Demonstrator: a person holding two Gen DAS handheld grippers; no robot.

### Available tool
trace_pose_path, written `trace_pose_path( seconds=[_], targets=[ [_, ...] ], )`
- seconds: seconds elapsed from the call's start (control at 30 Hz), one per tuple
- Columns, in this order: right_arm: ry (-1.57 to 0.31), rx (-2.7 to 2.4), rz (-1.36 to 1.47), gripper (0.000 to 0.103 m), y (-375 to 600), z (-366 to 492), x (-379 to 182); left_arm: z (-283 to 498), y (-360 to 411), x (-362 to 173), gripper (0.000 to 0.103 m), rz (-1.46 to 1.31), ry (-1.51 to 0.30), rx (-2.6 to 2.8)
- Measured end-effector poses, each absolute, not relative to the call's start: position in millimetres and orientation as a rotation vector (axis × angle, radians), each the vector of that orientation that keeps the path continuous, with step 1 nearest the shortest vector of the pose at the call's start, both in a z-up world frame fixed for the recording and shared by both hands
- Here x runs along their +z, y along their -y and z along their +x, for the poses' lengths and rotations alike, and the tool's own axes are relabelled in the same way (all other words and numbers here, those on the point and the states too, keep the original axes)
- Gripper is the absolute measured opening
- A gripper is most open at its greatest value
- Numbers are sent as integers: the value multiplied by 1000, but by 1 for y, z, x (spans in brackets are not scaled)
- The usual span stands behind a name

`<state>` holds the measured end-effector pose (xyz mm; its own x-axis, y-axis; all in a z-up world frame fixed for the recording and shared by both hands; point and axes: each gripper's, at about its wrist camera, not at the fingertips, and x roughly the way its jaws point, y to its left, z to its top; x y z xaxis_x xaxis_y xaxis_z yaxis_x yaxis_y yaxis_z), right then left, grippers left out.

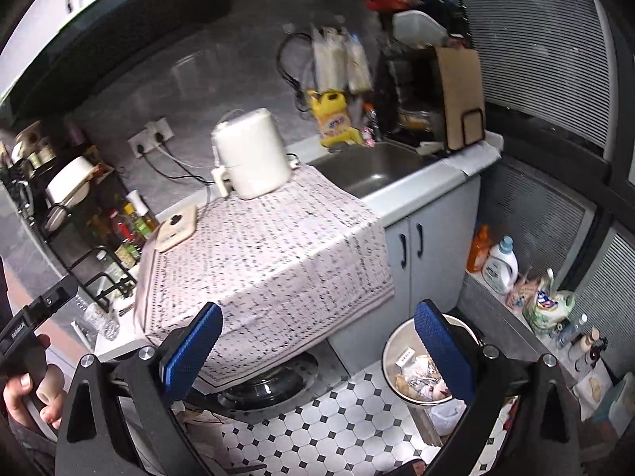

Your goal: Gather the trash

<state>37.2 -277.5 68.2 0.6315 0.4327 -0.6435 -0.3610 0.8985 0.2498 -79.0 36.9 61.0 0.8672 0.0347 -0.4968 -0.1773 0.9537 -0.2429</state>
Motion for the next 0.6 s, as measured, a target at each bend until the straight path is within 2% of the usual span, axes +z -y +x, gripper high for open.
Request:
trace_pose_path(
  seconds=[0.6],
  targets=[
    [-750,523,81,95,233,12,82,-119,-58,79,97,-284,-458,160]
  ],
)
